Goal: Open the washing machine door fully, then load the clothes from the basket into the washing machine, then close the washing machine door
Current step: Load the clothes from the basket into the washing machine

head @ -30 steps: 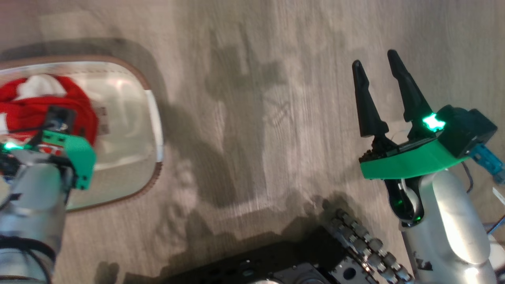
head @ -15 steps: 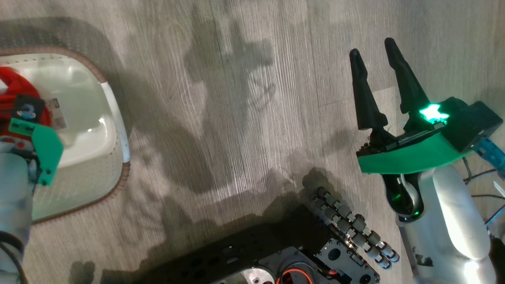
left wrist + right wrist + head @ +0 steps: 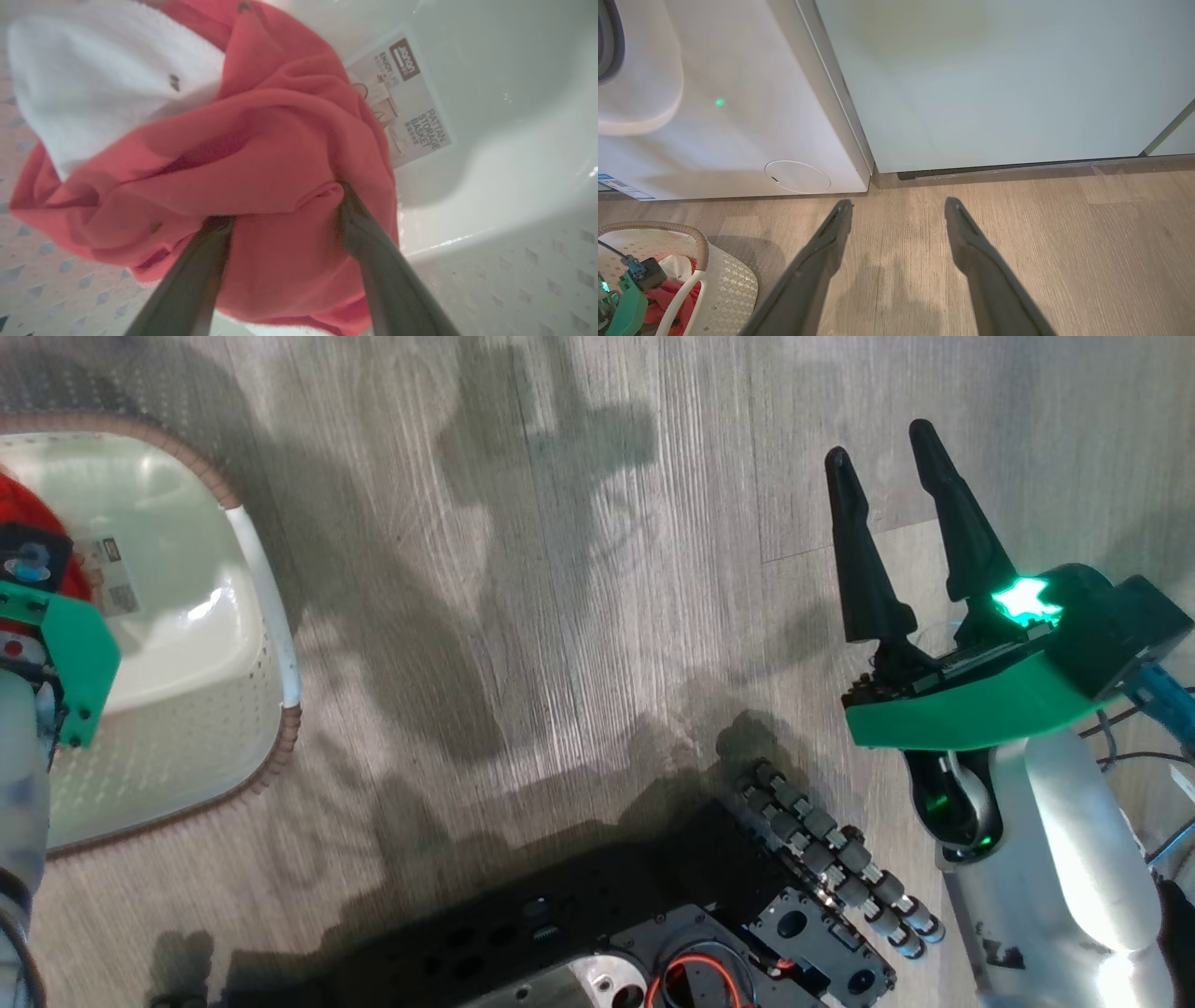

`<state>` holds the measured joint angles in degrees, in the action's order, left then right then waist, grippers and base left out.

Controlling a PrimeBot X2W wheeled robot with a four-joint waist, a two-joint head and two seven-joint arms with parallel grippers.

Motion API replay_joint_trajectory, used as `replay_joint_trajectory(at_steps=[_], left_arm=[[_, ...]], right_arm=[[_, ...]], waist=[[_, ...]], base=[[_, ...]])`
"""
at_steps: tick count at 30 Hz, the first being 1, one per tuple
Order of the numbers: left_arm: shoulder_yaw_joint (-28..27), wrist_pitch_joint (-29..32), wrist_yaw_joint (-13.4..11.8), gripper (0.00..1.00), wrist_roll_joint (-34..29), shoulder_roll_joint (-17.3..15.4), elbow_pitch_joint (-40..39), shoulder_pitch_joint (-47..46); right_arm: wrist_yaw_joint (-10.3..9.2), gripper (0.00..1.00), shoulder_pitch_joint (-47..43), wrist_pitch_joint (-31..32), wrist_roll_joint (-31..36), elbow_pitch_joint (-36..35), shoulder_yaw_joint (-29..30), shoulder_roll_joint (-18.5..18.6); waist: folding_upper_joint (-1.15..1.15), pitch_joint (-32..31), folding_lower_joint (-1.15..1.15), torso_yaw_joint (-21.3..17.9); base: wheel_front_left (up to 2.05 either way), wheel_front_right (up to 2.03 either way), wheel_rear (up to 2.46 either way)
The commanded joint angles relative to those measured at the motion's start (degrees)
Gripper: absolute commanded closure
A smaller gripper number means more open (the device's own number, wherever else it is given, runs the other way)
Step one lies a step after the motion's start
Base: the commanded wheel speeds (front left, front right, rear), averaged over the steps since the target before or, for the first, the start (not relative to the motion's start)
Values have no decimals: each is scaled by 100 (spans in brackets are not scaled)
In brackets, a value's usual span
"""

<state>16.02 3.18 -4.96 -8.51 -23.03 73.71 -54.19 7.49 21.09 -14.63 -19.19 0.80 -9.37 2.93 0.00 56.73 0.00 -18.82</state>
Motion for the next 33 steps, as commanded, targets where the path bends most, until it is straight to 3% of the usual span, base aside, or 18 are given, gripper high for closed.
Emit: replay_joint_trajectory(at_steps=[1, 4, 6, 7, 21, 33], left_arm=[[-105, 27, -55, 0, 35, -271, 21, 118], [-108, 98, -19, 3, 97, -250, 22, 90], [-98, 146, 24, 93, 129, -222, 23, 61], [-90, 136, 37, 100, 142, -204, 23, 42], [-150, -208, -18, 100, 483, -61, 24, 251], [-470, -1101, 54, 100, 1082, 290, 24, 1084]], right_arm=[[0, 0, -280, -37, 14, -171, -72, -5], [0, 0, -287, -37, 53, -163, -82, -5], [0, 0, -272, -37, 76, -167, -100, -5], [0, 0, -261, -37, 87, -168, -100, -5], [0, 0, 82, -37, 161, -32, -182, -5], [0, 0, 9, -37, 223, 374, -210, -5]], waist=[[0, 23, 0, 17], [0, 62, 0, 43], [0, 81, 0, 68], [0, 88, 0, 84], [0, -420, 0, 92], [0, -1859, 0, 274]], base=[[0, 0, 0], [0, 0, 0], [0, 0, 0], [0, 0, 0], [0, 0, 0], [0, 0, 0]])
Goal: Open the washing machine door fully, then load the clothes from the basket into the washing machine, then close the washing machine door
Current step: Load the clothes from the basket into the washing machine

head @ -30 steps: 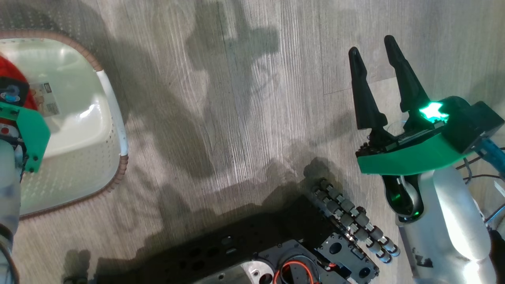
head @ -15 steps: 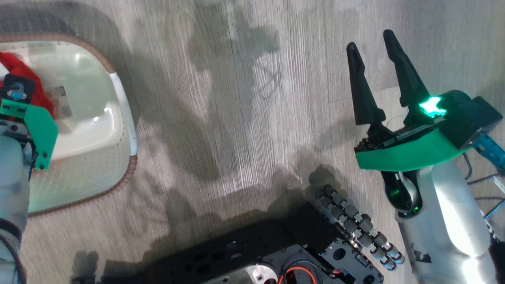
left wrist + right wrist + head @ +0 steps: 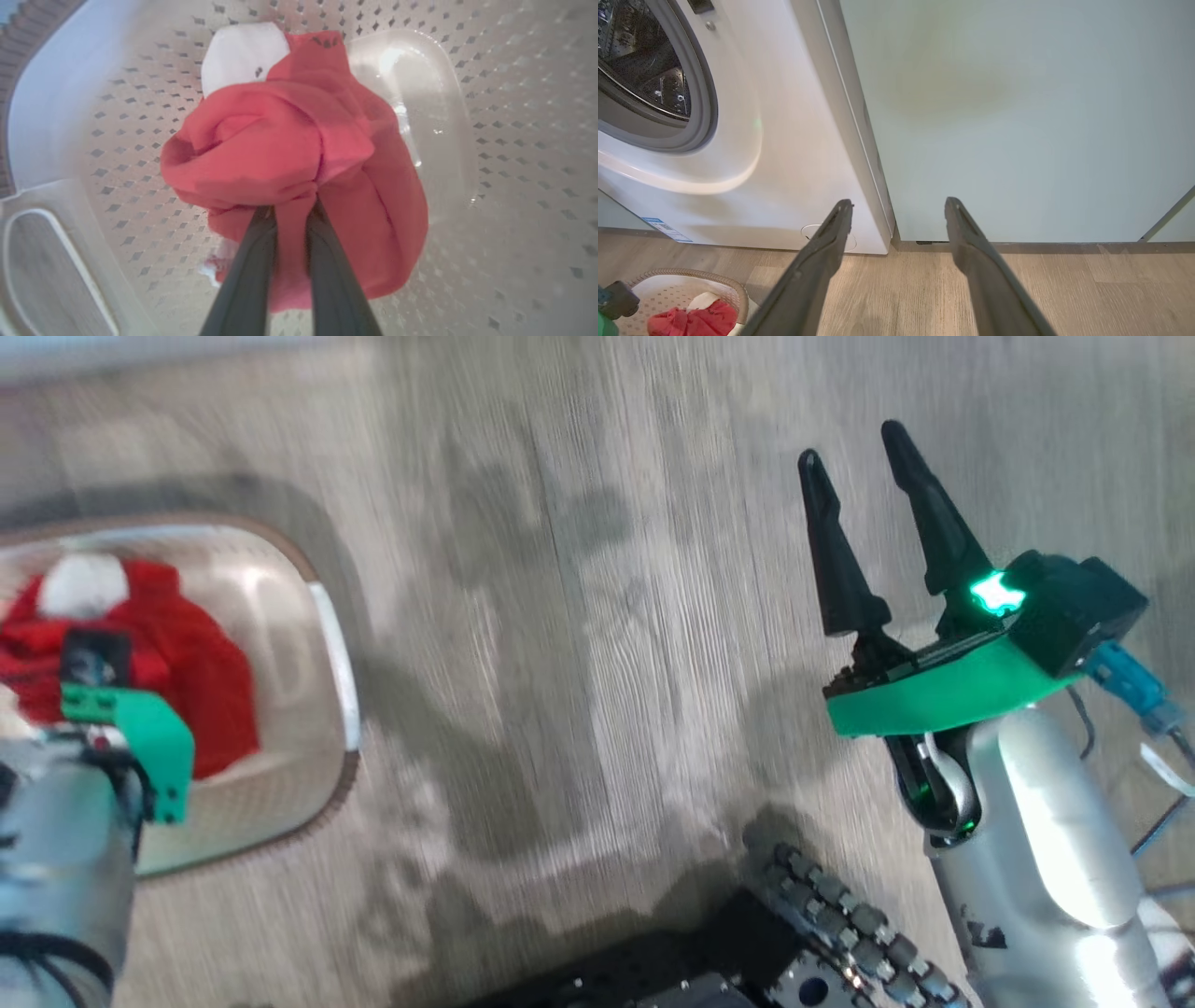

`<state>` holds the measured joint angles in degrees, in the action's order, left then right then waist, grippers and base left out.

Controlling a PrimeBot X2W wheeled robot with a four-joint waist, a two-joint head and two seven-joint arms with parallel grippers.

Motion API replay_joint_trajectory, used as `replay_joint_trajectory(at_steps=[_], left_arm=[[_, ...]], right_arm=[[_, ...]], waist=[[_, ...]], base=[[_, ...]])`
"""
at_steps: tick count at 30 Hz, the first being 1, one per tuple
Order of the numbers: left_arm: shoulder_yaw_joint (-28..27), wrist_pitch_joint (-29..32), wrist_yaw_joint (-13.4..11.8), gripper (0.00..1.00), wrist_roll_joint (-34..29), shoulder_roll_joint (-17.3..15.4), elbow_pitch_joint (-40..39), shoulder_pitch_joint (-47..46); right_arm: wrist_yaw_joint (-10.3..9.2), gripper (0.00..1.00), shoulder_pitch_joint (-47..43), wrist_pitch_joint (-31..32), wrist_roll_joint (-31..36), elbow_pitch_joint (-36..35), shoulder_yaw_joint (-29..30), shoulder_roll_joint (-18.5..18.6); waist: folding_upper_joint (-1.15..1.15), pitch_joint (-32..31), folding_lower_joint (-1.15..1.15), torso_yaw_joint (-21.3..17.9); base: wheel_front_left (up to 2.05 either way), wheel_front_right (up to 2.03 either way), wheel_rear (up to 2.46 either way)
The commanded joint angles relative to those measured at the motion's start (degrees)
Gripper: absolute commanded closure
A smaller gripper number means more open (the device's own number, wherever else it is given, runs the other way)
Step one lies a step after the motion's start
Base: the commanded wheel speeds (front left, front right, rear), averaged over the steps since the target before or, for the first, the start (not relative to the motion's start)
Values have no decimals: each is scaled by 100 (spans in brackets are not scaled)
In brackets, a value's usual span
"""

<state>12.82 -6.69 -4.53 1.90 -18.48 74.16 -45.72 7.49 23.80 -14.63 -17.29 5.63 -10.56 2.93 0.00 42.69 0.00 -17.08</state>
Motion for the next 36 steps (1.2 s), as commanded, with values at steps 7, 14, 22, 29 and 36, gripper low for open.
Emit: replay_joint_trajectory(at_steps=[7, 14, 22, 29, 36], left_arm=[[-230, -669, 11, 100, 237, -14, -30, 599], [-329, -827, -71, 100, 398, 127, -873, 1049], [-479, -830, -136, 100, 401, 252, -2756, 1943], [-536, -831, -157, 100, 246, 438, -4486, 2719], [-636, -831, -137, 100, 184, 684, -5905, 3401]], right_arm=[[0, 0, -418, -37, 126, 104, -64, -5], [0, 0, -660, -37, 231, 277, -4, -5], [0, 0, -992, -37, 308, 465, 64, -5], [0, 0, -1296, -37, 390, 585, 195, -5], [0, 0, -1495, -37, 429, 646, 141, -5]], waist=[[0, -1214, 0, 287], [0, -1967, 0, 544], [0, -2739, 0, 818], [0, -3378, 0, 1022], [0, -3834, 0, 1122]], base=[[0, 0, 0], [0, 0, 0], [0, 0, 0], [0, 0, 0], [0, 0, 0]])
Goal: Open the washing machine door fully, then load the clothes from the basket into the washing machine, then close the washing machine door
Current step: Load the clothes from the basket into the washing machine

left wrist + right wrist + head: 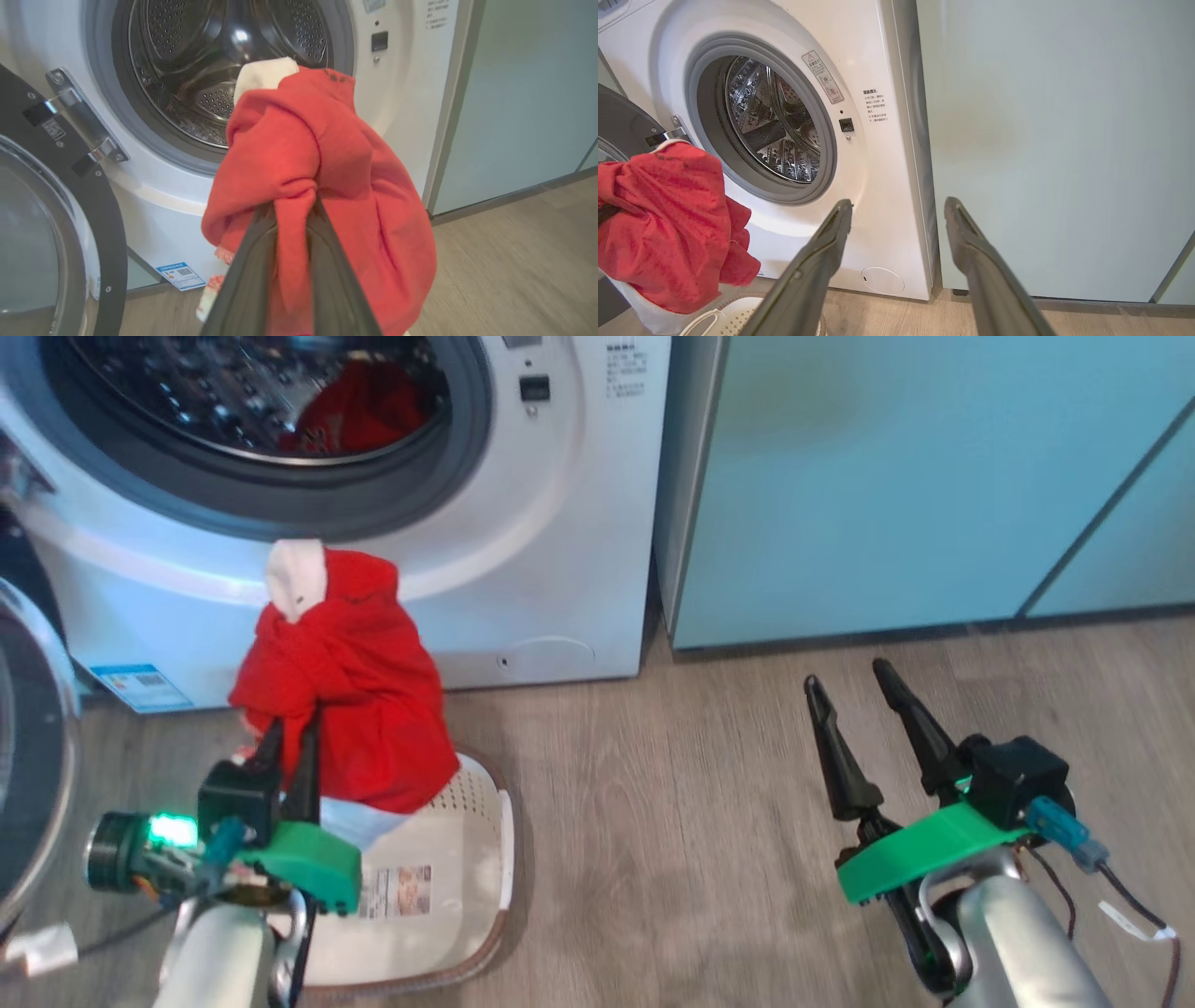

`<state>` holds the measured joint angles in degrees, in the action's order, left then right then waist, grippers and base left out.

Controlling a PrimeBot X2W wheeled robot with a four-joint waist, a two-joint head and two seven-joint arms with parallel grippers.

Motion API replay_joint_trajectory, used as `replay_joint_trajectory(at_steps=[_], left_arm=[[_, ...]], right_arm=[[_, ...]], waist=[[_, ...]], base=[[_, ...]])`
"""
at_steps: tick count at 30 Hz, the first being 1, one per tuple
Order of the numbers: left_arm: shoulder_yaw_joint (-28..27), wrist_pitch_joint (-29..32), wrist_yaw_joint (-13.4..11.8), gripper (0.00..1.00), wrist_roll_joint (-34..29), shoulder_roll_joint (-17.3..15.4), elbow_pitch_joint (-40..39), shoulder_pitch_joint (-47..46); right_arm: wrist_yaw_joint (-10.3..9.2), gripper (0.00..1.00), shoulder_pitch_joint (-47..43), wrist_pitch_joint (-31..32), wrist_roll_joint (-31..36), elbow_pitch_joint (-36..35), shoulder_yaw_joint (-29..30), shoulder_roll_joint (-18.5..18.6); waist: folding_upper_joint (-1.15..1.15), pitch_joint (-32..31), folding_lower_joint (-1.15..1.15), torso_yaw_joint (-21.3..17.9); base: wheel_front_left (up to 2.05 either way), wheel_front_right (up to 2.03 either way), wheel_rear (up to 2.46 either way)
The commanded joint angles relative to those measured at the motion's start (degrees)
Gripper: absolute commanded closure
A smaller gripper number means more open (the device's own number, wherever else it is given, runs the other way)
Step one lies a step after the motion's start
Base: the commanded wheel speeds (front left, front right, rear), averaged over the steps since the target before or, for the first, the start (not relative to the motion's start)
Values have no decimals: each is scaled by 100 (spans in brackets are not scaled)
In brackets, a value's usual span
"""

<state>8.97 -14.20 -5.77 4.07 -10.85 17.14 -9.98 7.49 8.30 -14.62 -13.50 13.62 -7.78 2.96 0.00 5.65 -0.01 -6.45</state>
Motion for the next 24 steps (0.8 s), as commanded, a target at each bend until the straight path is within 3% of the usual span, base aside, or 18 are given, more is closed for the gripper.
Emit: replay_joint_trajectory(at_steps=[1, 10, 24], left_arm=[[-272, -79, -9, 100, -32, -36, -374, -72], [-337, -80, 179, 100, 25, 376, -1271, 751], [-546, -80, 382, 100, -9, 682, -1253, 1014]], right_arm=[[0, 0, 28, -38, 49, -142, -146, -8], [0, 0, -148, -38, 70, -109, -175, -8], [0, 0, -217, -38, 75, -144, -82, -8]], waist=[[0, -186, 1, 64], [0, -478, 1, 62], [0, -520, 1, 110]], base=[[0, 0, 0], [0, 0, 0], [0, 0, 0]])
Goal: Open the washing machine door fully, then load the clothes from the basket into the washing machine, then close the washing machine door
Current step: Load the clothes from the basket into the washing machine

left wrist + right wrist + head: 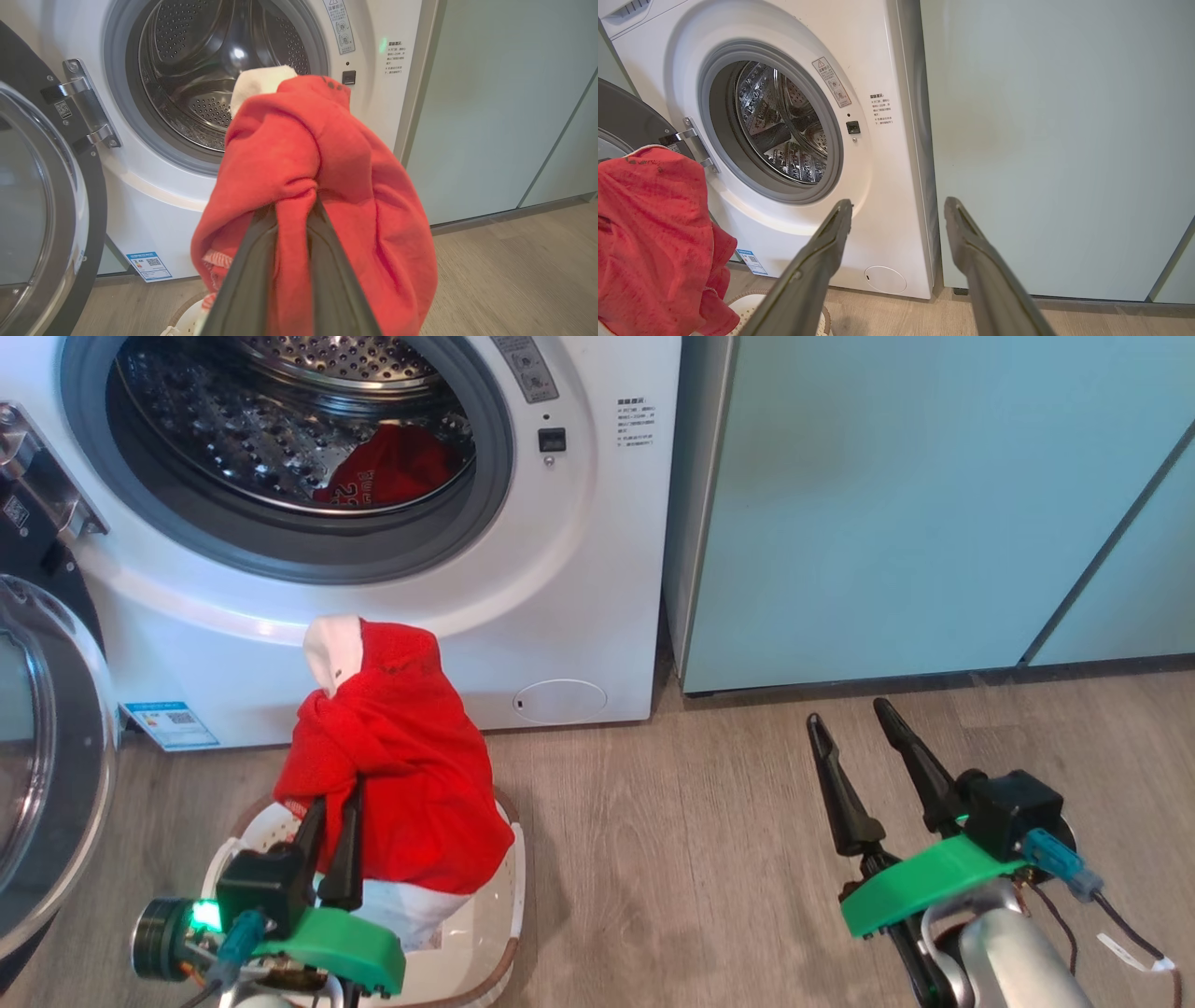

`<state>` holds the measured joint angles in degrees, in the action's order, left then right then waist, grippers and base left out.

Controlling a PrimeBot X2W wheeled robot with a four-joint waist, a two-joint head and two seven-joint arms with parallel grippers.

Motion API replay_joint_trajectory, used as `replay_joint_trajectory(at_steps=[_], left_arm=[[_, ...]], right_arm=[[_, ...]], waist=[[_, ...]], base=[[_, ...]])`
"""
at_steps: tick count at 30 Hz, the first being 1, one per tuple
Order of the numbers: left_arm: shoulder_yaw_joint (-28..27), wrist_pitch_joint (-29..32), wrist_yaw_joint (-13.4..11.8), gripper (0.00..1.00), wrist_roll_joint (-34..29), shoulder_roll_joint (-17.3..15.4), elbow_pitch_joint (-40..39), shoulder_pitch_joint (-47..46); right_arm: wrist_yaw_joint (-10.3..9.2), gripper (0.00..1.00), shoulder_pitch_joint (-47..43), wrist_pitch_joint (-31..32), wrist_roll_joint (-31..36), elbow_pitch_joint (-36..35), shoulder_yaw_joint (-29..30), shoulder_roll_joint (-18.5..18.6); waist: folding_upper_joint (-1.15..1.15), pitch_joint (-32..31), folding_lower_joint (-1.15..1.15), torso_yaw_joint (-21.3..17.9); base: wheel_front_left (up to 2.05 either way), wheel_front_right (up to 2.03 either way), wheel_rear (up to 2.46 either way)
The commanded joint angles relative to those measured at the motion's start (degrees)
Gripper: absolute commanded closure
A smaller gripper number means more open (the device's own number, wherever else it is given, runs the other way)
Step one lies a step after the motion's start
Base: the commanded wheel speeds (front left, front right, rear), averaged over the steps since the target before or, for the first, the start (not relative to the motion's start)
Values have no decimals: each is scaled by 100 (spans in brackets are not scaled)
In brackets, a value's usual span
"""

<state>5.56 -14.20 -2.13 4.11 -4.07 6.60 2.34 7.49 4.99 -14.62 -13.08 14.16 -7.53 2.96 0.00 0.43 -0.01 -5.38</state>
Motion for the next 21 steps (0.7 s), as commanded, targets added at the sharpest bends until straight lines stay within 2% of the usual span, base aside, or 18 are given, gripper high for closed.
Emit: replay_joint_trajectory(at_steps=[1, 15, 21], left_arm=[[-219, -80, 27, 100, -22, 14, -194, -229], [-344, -80, 137, 100, -123, 84, -245, -344], [-453, -80, 305, 100, -108, 71, -380, -814]], right_arm=[[0, 0, 117, -38, 35, -198, -103, -8], [0, 0, 162, -38, -66, -239, -115, -8], [0, 0, 351, -38, -56, -380, -90, -8]], waist=[[0, 5, 1, 6], [0, 153, 1, -113], [0, 884, 1, -212]], base=[[0, 0, 0], [0, 0, 0], [0, 0, 0]])
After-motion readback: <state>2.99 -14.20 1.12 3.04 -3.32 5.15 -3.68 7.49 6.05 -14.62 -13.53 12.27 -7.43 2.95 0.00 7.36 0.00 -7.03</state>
